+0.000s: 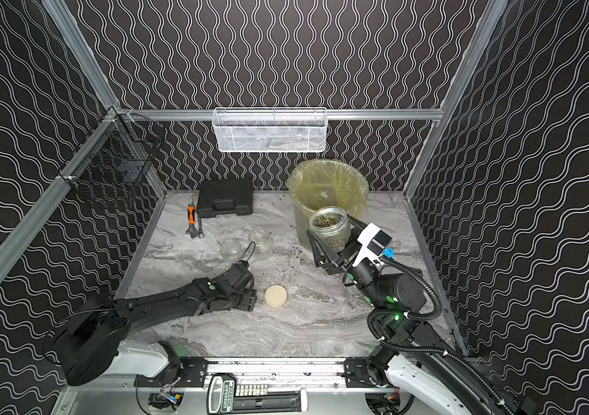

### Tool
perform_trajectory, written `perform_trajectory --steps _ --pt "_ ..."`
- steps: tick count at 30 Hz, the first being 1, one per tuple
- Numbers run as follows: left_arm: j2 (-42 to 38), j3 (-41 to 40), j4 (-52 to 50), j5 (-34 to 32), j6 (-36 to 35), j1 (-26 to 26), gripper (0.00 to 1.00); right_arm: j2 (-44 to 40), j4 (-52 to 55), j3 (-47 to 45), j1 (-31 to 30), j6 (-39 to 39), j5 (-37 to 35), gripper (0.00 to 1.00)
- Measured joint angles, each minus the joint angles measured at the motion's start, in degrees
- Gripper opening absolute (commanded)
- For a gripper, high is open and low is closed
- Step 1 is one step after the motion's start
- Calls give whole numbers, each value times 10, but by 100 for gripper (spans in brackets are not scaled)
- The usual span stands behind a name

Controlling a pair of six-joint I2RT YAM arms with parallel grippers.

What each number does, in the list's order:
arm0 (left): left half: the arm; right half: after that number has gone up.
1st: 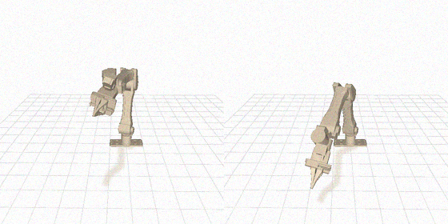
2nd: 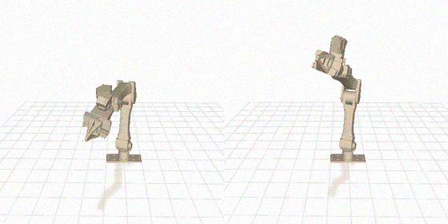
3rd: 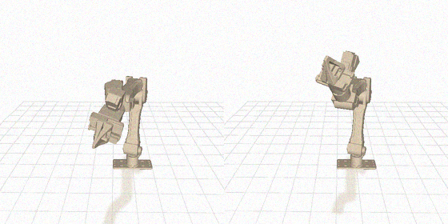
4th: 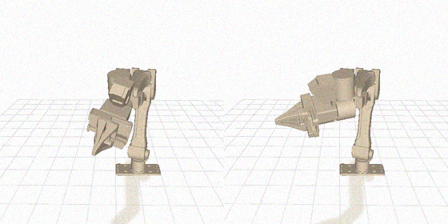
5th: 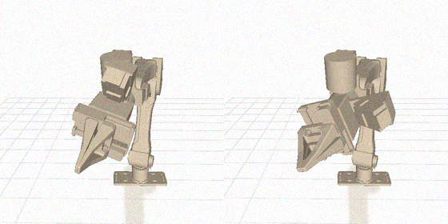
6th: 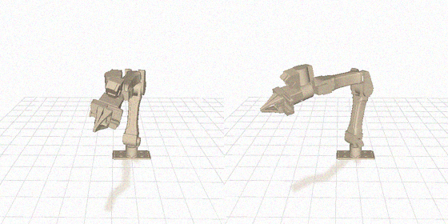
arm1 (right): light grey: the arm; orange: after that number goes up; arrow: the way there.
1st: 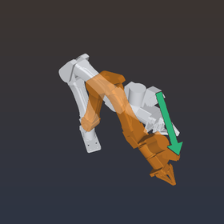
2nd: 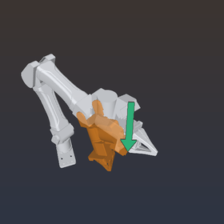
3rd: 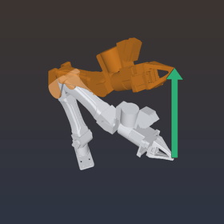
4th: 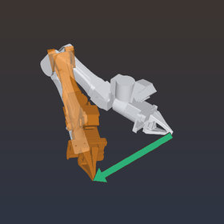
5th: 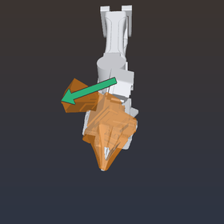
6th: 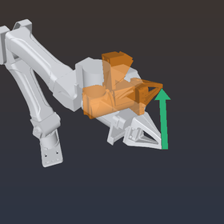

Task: Empty moldy tea leaves from jars
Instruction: Place the lid at the center of the board.

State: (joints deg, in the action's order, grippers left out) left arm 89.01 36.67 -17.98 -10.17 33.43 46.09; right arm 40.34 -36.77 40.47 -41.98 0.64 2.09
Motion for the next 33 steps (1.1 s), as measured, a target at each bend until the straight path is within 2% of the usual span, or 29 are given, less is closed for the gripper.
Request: perform_trajectory --steps 2,6,8,11,17,22,29,33 --pt "5 -10 32 -11 3 1 34 2 1 1 0 0 0 19" --pt "21 -24 100 -28 0 1 68 9 2 2 0 0 0 19" --pt "18 -28 109 -30 -1 1 78 11 5 2 0 0 0 19" --pt "6 -31 103 -21 -4 1 85 12 8 2 0 0 0 19" --pt "-42 -28 54 -9 -5 1 95 13 8 2 0 2 0 20" --pt "-84 1 13 -7 -9 1 97 12 9 0 0 3 -1 20" --pt "-203 125 -52 44 -24 1 96 8 10 -12 0 3 -7 20" --pt "-246 207 -28 78 -38 1 94 12 12 -15 0 3 -12 20"
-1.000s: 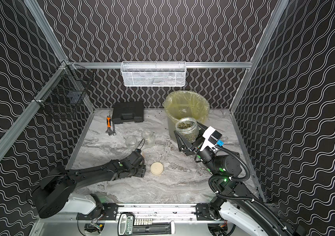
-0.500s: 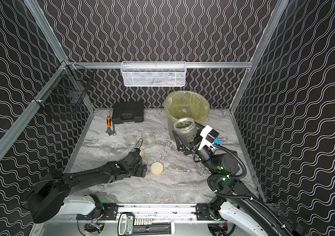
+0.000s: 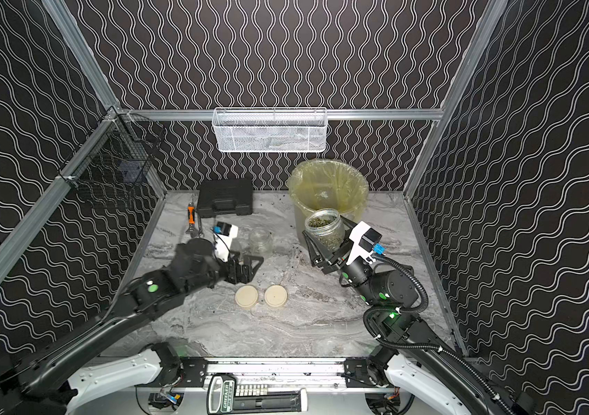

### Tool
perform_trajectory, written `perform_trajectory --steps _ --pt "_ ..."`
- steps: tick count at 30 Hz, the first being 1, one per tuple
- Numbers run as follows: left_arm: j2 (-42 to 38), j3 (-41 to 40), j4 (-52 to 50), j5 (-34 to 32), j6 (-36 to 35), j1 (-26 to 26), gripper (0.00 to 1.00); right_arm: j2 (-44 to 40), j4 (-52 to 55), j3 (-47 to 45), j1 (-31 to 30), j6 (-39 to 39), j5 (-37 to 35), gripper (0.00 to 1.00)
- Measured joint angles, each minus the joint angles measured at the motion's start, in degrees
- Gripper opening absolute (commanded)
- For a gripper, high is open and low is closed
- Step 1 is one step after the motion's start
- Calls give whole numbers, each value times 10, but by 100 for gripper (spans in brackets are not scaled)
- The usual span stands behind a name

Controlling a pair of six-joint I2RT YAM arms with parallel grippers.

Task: Empty moldy tea leaves from jars
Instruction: Place the lid at the center of the board, then pour the moldy tea leaves from the jar into the trash bin.

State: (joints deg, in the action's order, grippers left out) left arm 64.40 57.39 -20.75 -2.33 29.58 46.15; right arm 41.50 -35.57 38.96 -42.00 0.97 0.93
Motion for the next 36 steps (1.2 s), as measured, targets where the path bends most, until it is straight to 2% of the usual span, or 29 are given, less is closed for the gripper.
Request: perform_trajectory --steps 3,6,10,14,23,27,30,36 --pt "3 61 1 40 -11 0 92 2 -1 0 0 0 -2 20" --pt "3 108 68 91 -10 2 92 5 1 0 0 -2 -1 20" --pt "29 144 139 152 4 13 97 7 0 -1 0 -4 16 20" --pt "61 188 146 178 4 34 99 10 -6 -8 0 -8 48 20" --pt "111 233 141 181 -24 71 99 17 -23 -8 0 -17 90 19" --pt "96 228 132 163 -44 79 99 19 -21 -1 0 -19 80 18" --pt "64 210 137 138 -63 80 99 32 0 31 0 -21 55 18" --pt "28 200 104 117 -146 81 99 87 97 142 15 -29 15 19"
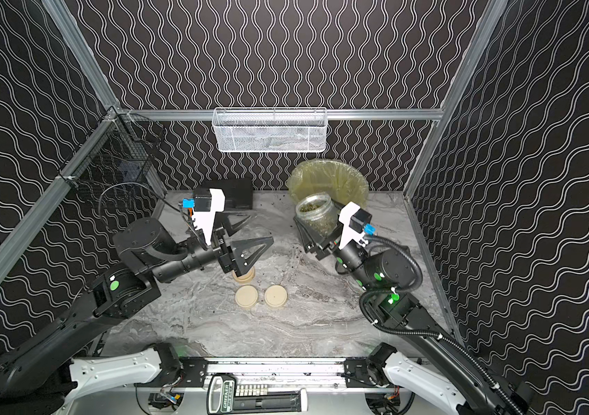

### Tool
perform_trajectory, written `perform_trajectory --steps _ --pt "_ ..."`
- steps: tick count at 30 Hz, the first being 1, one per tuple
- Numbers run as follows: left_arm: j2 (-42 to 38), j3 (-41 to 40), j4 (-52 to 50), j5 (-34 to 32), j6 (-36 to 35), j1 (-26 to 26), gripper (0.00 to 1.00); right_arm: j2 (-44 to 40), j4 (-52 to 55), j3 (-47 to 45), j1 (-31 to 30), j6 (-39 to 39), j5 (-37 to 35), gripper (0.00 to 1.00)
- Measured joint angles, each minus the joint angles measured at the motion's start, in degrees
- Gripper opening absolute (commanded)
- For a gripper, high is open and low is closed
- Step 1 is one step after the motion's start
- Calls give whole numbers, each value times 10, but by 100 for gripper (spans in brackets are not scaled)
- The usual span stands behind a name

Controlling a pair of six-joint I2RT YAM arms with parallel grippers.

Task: Empty moldy tea leaves from jars
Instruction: Pour the moldy tea leaves from the jar into the trash bin.

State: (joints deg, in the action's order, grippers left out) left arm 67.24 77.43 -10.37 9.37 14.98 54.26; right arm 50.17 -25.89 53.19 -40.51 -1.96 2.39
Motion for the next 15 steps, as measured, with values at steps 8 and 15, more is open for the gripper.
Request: perform_trajectory --steps 8,15 --pt "11 75 -110 5 -151 -8 99 137 180 210 122 71 29 13" --pt "3 39 -124 -20 -257 -11 99 260 316 363 243 136 101 13"
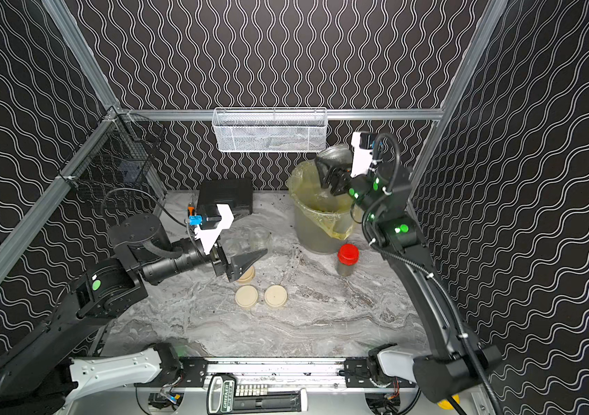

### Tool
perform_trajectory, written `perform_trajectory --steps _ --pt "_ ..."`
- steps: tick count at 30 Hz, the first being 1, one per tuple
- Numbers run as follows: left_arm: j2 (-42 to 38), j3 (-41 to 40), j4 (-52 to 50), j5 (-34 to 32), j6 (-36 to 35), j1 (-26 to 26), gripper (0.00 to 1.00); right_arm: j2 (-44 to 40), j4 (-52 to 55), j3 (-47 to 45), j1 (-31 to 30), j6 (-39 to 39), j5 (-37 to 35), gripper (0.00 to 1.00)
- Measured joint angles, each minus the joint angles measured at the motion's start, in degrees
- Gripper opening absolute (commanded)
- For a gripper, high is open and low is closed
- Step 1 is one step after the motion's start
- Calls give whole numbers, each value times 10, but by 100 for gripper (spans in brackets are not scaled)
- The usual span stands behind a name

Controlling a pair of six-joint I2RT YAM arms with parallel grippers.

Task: Empty moldy tea leaves from jars
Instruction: Pour the moldy tea leaves from the jar into the trash bin.

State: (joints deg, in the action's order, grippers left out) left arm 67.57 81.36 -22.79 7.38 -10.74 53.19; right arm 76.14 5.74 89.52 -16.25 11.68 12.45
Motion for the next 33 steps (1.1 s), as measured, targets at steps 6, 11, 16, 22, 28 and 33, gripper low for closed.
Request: perform_trajectory --steps 6,11,16,22,28,33 --pt "-7 -43 19 0 -46 -5 99 106 113 114 55 24 29 14" --pt "-26 -78 45 19 -46 -16 99 185 209 202 79 26 50 11" --pt "-32 -113 66 25 -46 -27 99 243 297 280 84 8 52 12" --pt "-24 -133 81 42 -42 -34 99 321 407 378 84 -23 53 15" --pt "-17 -152 110 77 -17 -50 99 344 457 374 80 -39 26 15" --pt "-16 -170 137 97 0 -60 99 367 493 408 56 -67 -24 16"
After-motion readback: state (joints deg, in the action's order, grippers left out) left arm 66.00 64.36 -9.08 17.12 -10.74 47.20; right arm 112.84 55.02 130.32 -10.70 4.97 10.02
